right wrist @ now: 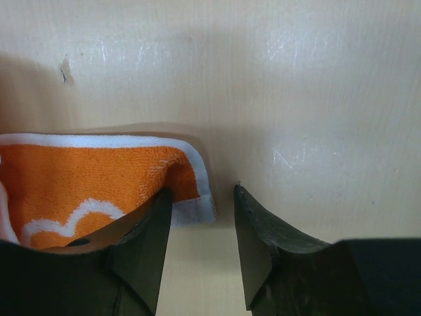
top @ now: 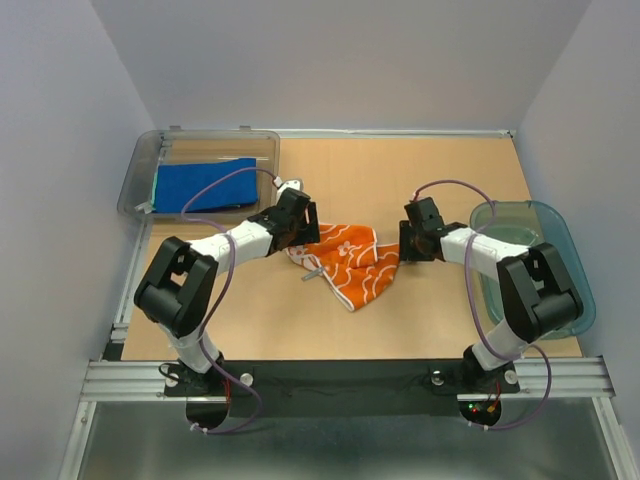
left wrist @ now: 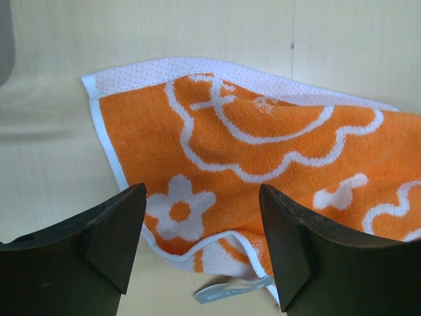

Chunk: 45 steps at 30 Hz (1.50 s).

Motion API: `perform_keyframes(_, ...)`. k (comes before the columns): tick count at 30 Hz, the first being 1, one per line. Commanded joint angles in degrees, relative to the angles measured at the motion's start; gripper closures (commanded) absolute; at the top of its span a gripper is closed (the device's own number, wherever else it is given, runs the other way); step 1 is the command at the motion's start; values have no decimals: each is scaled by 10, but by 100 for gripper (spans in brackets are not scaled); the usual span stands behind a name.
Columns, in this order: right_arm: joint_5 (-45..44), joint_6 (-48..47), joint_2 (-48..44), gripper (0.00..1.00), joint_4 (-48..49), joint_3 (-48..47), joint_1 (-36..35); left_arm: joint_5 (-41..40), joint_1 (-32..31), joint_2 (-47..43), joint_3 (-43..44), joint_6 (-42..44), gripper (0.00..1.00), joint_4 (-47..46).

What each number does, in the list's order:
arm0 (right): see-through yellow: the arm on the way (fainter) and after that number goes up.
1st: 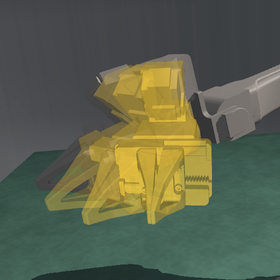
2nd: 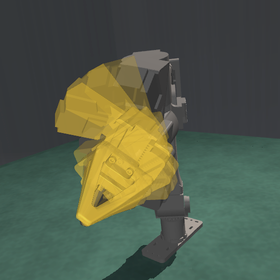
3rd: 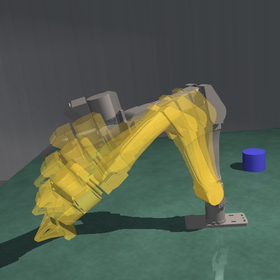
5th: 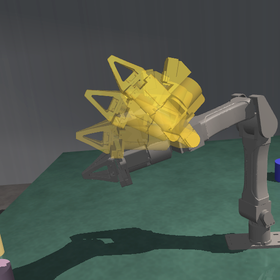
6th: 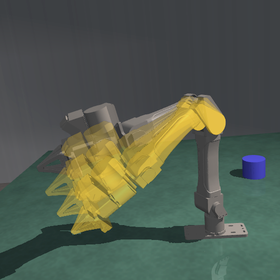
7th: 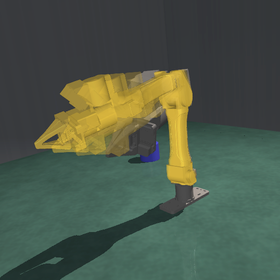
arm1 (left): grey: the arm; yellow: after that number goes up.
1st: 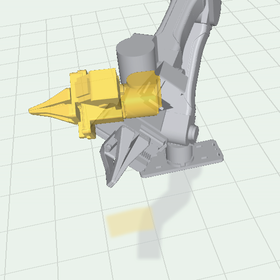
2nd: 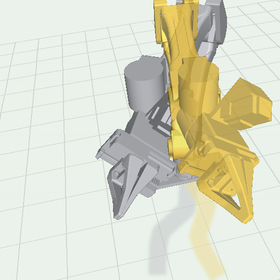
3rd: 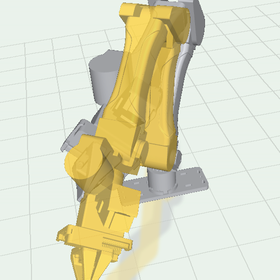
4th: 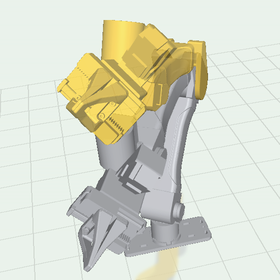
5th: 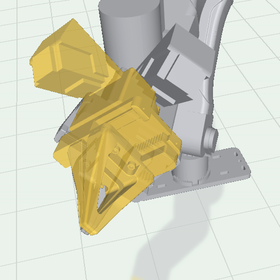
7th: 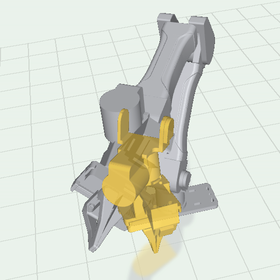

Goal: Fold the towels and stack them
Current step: Move the towel to the center of the board, then flatten out the crumpled towel

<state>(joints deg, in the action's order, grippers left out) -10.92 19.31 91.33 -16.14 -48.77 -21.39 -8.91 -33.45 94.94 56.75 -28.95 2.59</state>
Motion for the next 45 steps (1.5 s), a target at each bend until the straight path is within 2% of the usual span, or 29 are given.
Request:
perform_keyframes(1,-4,31,-18,52,-27,25,2,-20,-8,21,40,6,20,15)
perform_keyframes(4,6,58,-35,53,-84,31,3,-21,-10,42,63,11,20,31)
perform_keyframes(7,55,75,-55,56,-143,32,1,-23,-12,60,87,18,20,47)
perform_keyframes(9,57,73,-64,55,-208,29,-11,-27,-13,70,100,23,20,51)
perform_keyframes(12,58,77,-103,54,-277,35,-50,-23,-15,86,115,28,20,58)
perform_keyframes(15,105,90,-141,54,-313,40,-96,-18,-26,103,122,28,20,64)
perform_keyframes(19,138,93,-173,49,-340,-5,-135,-12,-43,112,112,32,20,68)
perform_keyframes(23,101,82,-195,42,-329,-104,-134,4,-71,105,73,36,20,71)
perform_keyframes(27,67,58,-148,38,-294,-203,-108,28,-105,84,21,28,20,71)
perform_keyframes(30,88,43,-109,38,-221,-215,-71,34,-129,52,-30,9,20,71)
perform_keyframes(33,148,22,-50,38,-167,-229,-55,31,-140,13,-78,-8,20,70)
perform_keyframes(38,193,-30,55,37,-132,-245,-54,13,-150,-35,-119,-22,20,57)
perform_keyframes(40,193,-41,87,37,-114,-238,-54,13,-151,-42,-123,-22,20,57)
perform_keyframes(45,150,-66,100,37,-40,-202,-55,6,-151,-57,-123,-28,20,61)
